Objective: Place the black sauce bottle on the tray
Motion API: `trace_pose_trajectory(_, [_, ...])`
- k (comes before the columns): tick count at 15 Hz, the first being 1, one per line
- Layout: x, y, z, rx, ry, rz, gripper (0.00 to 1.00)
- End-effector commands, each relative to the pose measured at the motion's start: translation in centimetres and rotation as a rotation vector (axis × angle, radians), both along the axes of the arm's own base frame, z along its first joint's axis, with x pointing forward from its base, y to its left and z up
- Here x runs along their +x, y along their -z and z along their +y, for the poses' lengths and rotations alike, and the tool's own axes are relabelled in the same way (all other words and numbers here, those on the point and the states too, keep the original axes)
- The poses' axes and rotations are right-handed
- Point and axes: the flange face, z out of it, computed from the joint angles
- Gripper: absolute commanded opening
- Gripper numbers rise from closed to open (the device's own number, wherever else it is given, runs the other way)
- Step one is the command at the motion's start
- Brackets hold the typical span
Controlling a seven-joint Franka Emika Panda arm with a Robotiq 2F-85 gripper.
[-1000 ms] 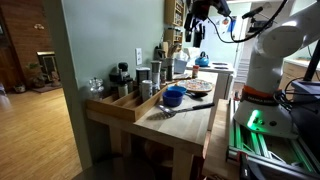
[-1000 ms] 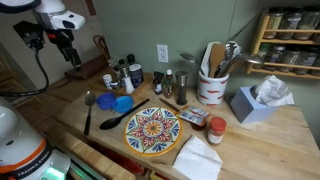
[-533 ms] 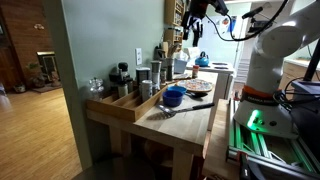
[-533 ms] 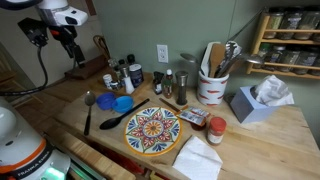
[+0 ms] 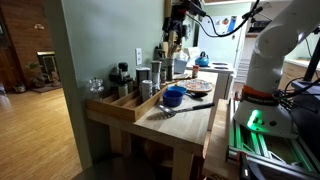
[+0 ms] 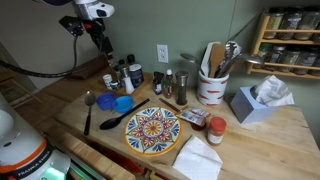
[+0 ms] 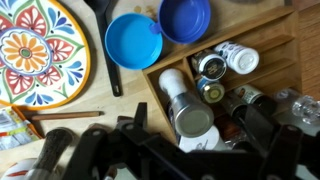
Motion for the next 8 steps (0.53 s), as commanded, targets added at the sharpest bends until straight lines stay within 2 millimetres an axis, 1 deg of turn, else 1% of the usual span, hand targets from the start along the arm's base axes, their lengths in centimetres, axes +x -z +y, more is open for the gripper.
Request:
trace_pose_trajectory(1, [5.7, 1.4, -3.1, -0.097, 0.048, 0.035, 1.00])
trace_pose_trajectory(3, [8.0, 2.3, -4.6, -0.128, 0.058, 0.053, 1.00])
trace_pose_trajectory(8, [13.0, 5.3, -6.8, -0.140, 0.093, 0.075, 1.00])
